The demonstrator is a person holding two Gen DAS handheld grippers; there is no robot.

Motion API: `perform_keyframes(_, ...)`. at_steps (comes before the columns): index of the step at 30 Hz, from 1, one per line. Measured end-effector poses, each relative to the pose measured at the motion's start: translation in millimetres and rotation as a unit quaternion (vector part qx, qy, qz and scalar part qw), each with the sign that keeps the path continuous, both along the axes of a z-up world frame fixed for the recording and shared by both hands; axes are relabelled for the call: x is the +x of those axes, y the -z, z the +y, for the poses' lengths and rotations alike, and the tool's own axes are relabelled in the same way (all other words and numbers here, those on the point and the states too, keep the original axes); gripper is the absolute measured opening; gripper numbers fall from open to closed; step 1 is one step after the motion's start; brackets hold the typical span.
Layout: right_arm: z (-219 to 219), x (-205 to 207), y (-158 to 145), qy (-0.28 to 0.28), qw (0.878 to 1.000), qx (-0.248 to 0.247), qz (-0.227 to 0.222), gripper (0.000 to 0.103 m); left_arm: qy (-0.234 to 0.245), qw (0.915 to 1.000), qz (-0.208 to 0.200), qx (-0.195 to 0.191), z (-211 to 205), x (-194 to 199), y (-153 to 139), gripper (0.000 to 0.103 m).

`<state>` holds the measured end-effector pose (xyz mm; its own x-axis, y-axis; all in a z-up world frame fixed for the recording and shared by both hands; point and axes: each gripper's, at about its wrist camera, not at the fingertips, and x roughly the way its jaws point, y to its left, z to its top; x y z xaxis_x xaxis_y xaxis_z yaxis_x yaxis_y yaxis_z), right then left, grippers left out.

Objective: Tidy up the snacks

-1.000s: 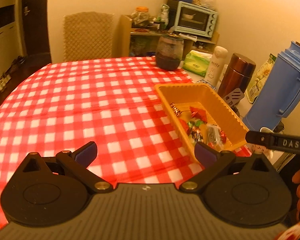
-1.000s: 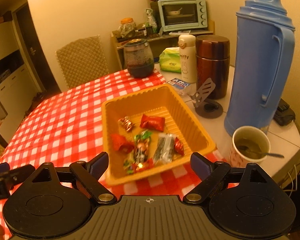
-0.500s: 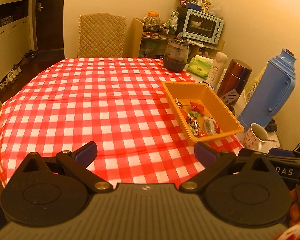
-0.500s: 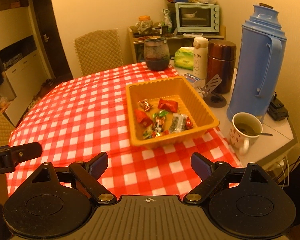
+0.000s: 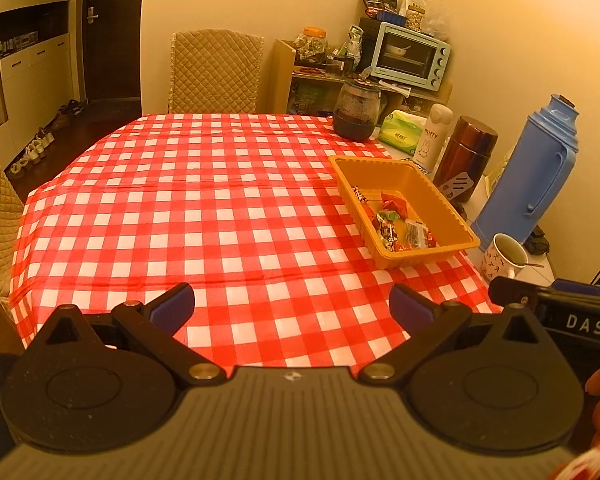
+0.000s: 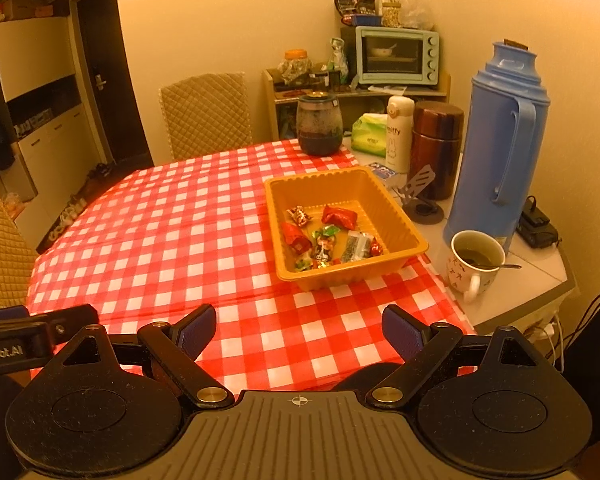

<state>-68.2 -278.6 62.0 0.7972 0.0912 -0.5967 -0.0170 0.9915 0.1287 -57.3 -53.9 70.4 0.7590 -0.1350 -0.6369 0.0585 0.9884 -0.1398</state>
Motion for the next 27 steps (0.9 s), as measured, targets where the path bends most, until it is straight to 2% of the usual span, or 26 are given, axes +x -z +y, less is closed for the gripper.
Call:
perform_keyframes(8,6.8,-14.6,-1.6,-0.010,1.000,-0.003,-0.003,0.089,-0.006,0.9999,-0.010,0.010,2.7,-11.3,-3.2,0.103)
perform_keyframes(27,5.7,-15.2,-3.2,-0.008,1.000,-0.001,-0.007,0.089,-0.009,0.9998,-0.013,0.011,2.8,-13.0,-3.4,0.103)
